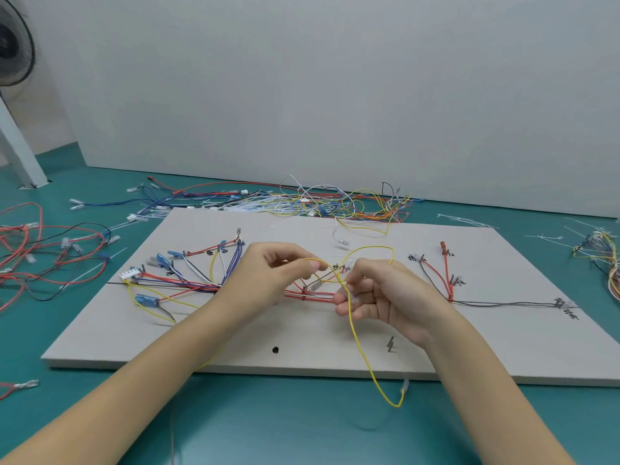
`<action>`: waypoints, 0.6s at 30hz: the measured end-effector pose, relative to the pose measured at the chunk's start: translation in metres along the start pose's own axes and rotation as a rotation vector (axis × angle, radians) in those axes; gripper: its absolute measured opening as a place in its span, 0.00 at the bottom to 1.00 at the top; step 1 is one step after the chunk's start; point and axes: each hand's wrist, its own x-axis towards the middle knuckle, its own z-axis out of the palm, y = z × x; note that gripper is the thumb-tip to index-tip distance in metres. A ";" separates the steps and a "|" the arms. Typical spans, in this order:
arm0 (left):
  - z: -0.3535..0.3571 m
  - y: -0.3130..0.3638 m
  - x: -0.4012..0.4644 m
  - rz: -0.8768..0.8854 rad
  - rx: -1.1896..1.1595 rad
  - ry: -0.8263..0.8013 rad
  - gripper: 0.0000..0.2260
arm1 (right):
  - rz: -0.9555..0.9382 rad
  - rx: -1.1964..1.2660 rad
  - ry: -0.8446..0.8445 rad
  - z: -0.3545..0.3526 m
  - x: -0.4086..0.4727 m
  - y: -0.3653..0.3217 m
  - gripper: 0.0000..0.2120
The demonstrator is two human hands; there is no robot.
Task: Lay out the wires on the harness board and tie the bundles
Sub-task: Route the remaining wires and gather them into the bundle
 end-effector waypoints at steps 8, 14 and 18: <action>-0.008 0.005 0.002 -0.298 -0.147 -0.032 0.16 | -0.021 -0.057 -0.060 -0.004 -0.002 -0.002 0.08; -0.025 0.005 0.006 -0.324 0.297 -0.047 0.20 | -0.151 -0.058 -0.035 -0.010 -0.004 -0.005 0.12; -0.035 0.016 0.002 -0.417 0.373 -0.301 0.22 | -0.249 0.041 -0.055 -0.012 -0.007 -0.008 0.07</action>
